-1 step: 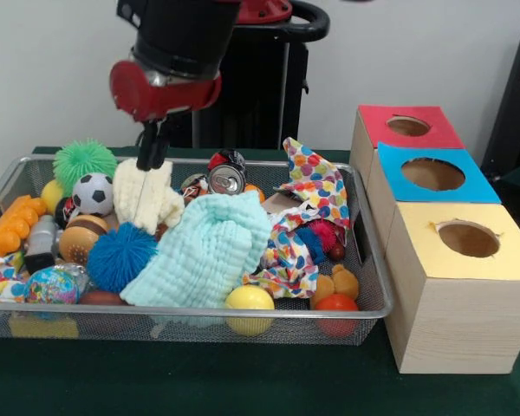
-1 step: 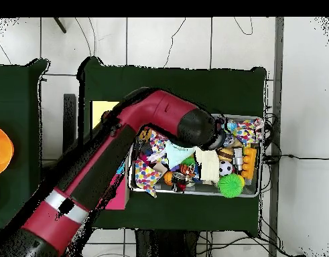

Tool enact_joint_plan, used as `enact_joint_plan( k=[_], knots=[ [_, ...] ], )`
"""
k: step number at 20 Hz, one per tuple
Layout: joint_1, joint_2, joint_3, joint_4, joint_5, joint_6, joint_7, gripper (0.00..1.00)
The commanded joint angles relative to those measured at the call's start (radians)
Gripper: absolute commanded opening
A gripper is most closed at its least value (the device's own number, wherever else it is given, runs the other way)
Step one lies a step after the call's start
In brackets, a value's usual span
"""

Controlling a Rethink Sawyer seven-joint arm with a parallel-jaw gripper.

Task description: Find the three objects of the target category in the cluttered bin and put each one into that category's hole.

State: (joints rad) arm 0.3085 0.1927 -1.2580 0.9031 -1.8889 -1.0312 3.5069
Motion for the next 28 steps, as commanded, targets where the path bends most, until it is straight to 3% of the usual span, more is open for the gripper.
enact_joint_plan(
  k=[1, 18, 28],
  knots=[
    [0.029, -0.018, -0.011, 0.075, 0.027, -0.112, 0.297, 0.0],
    [0.054, -0.009, -0.132, 0.097, 0.019, -0.157, 0.348, 0.0],
    [0.026, 0.006, -0.027, 0.05, 0.116, -0.074, 0.303, 0.0]
  ],
)
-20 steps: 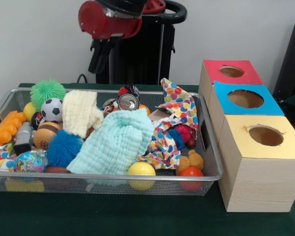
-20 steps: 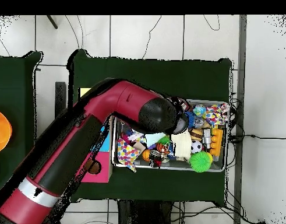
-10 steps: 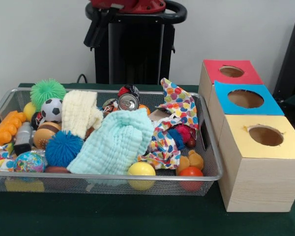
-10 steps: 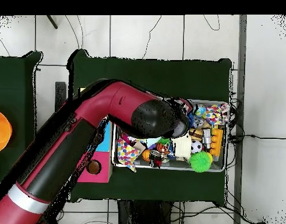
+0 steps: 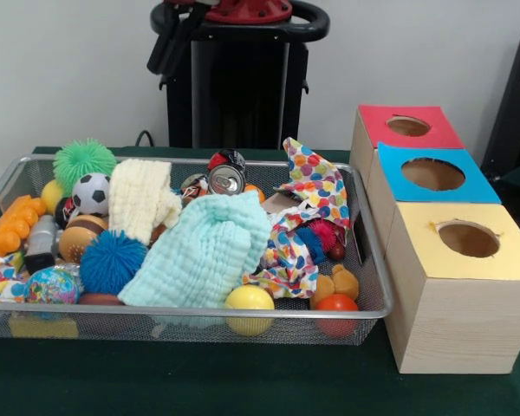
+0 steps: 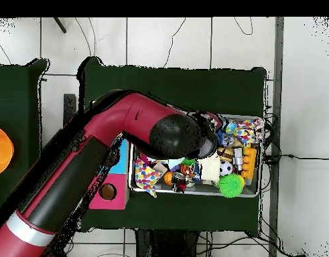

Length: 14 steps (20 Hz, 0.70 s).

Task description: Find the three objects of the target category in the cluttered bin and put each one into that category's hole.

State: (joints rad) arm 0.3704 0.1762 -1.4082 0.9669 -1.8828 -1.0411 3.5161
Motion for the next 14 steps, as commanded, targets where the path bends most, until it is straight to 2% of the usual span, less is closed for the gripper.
enact_joint_plan(
  k=[1, 10, 14],
  knots=[
    [-0.041, 0.026, 0.133, -0.016, 0.114, -0.06, 0.282, 0.0],
    [-0.075, 0.046, 0.19, -0.061, 0.147, -0.074, 0.22, 0.0],
    [-0.086, 0.076, 0.194, -0.06, 0.15, 0.002, 0.162, 0.0]
  ],
)
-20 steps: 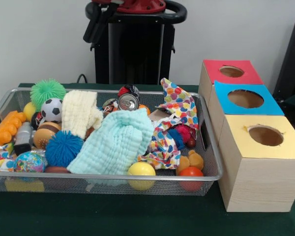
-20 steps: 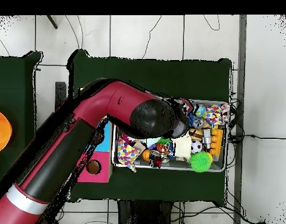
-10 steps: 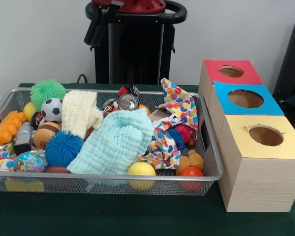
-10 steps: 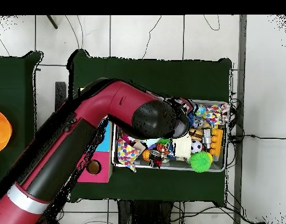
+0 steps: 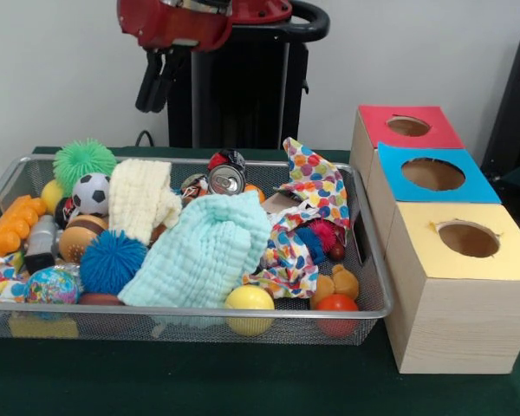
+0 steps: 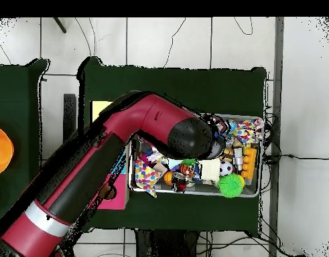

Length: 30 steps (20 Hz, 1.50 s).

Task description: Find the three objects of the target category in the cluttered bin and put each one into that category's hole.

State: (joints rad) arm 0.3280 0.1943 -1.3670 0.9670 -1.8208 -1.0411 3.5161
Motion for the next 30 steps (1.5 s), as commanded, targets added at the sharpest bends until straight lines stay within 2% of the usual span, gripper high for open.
enact_joint_plan(
  k=[1, 13, 20, 25, 30],
  knots=[
    [-0.051, 0.061, 0.157, -0.063, 0.091, 0.016, 0.146, 0.0],
    [-0.099, 0.112, 0.201, -0.113, 0.127, 0.124, 0.046, 0.0],
    [-0.102, 0.058, 0.281, -0.101, 0.164, 0.11, -0.038, 0.0],
    [-0.088, -0.039, 0.339, -0.045, 0.185, 0.027, -0.085, 0.0],
    [-0.063, -0.057, 0.342, -0.001, 0.151, 0.038, -0.117, 0.0]
  ],
)
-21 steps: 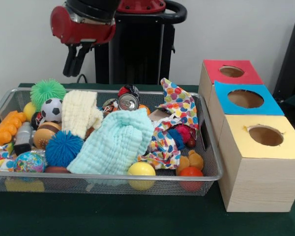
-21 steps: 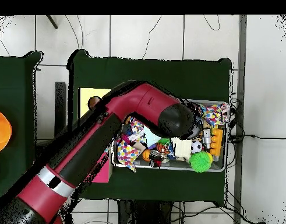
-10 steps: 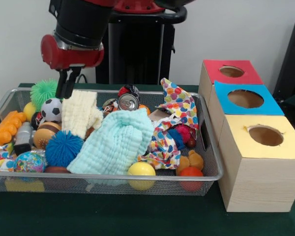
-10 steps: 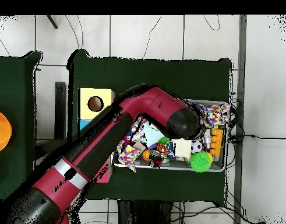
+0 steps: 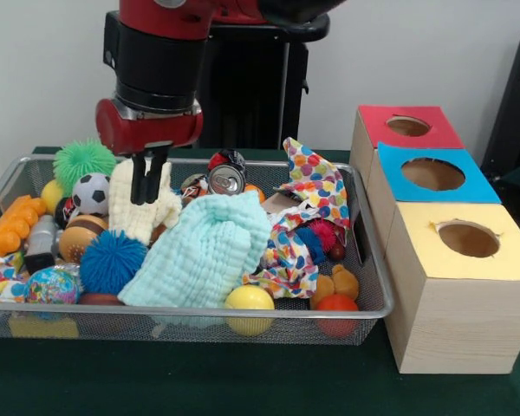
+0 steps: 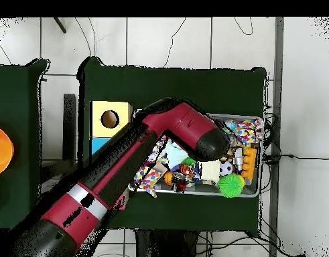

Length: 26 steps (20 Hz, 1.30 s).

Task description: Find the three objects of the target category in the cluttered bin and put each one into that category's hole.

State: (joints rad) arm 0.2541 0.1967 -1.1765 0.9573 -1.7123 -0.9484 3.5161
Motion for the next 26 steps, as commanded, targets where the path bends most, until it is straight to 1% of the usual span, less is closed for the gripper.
enact_joint_plan(
  k=[1, 5, 8, 9, 16, 18, 19, 21, 23, 24, 26],
  knots=[
    [0.004, -0.04, 0.15, -0.001, 0.029, -0.038, -0.13, 0.0],
    [0.01, -0.014, 0.14, -0.001, -0.009, -0.014, -0.178, 0.0],
    [0.015, 0.001, 0.133, -0.002, -0.034, 0.002, -0.195, 0.0],
    [0.017, 0.005, 0.131, -0.002, -0.044, 0.008, -0.206, 1.0],
    [0.019, -0.003, 0.141, 0.001, -0.046, 0.017, -0.225, 1.0],
    [0.022, 0.0, 0.14, 0.001, -0.05, 0.017, -0.21, 1.0],
    [0.025, 0.014, 0.13, 0.001, -0.065, 0.015, -0.2, 1.0],
    [0.022, 0.016, 0.136, 0.003, -0.069, 0.02, -0.208, 1.0],
    [0.019, 0.015, 0.145, 0.001, -0.06, 0.045, -0.215, 1.0],
    [0.019, 0.021, 0.144, 0.001, -0.054, 0.076, -0.223, 1.0],
    [0.017, 0.038, 0.143, 0.001, -0.038, 0.169, -0.255, 1.0]
  ],
)
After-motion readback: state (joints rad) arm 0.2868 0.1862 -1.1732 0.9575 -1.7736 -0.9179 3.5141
